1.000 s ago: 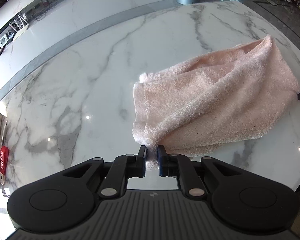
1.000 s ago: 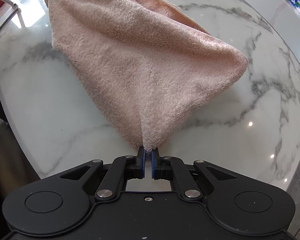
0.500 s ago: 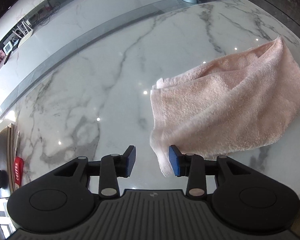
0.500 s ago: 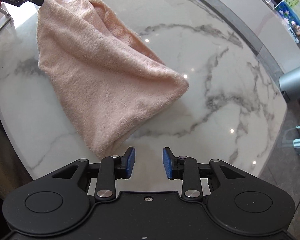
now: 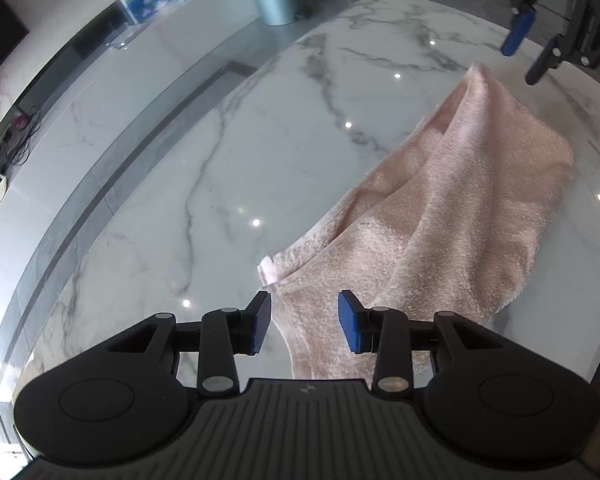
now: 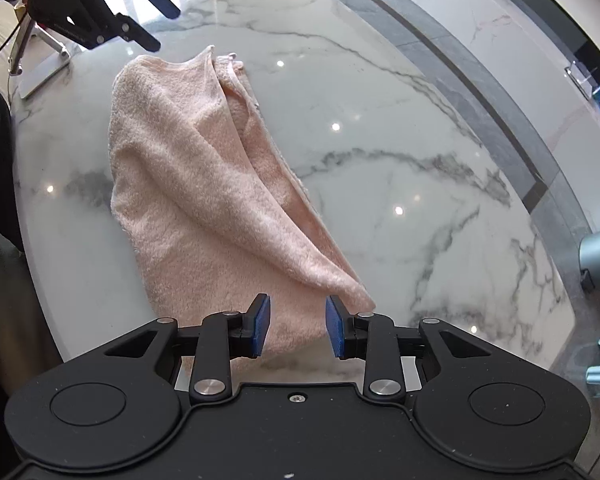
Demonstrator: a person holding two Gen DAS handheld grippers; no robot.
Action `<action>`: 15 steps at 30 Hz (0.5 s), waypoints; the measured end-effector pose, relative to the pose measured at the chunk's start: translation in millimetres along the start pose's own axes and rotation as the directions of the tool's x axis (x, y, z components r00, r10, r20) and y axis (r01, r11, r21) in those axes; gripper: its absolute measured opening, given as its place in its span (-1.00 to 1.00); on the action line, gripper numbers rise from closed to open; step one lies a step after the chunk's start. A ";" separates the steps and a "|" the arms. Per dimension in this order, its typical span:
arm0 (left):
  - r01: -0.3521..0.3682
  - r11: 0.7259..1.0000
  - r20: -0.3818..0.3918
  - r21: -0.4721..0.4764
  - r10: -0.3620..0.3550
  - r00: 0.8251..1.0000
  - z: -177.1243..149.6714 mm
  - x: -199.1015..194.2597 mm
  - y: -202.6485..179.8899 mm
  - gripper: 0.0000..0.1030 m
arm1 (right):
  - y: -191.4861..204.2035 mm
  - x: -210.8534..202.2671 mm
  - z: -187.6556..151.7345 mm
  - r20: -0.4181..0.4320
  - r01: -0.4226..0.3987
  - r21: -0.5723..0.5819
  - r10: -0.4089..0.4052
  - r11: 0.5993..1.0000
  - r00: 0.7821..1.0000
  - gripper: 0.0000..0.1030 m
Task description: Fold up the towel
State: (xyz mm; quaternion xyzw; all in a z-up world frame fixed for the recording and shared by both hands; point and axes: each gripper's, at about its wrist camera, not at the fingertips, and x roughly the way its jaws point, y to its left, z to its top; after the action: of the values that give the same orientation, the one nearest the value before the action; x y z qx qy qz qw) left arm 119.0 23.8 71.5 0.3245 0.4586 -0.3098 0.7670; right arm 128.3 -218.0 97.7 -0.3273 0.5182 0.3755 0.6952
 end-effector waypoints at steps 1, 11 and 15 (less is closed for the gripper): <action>0.009 1.000 0.004 0.015 -0.009 1.000 2.1 2.4 -1.9 -0.31 | -0.8 2.4 4.2 0.003 -0.008 -0.014 0.008 1.000 1.000 -0.43; 0.084 0.966 -0.017 0.243 -0.082 0.996 26.3 46.8 -22.5 -0.31 | -9.9 38.2 35.2 -0.009 -0.074 -0.104 0.073 0.992 0.997 -0.44; 0.120 0.952 -0.047 0.282 -0.111 0.993 27.9 66.2 -19.1 -0.31 | -13.5 57.2 40.9 -0.036 -0.110 -0.115 0.107 0.987 0.994 -0.56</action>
State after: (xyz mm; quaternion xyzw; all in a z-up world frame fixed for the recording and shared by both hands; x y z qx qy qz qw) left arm 143.9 -21.2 17.8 0.4086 0.4394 -0.4117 0.6859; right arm 169.7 -179.8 53.5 -0.3443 0.5225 0.4377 0.6456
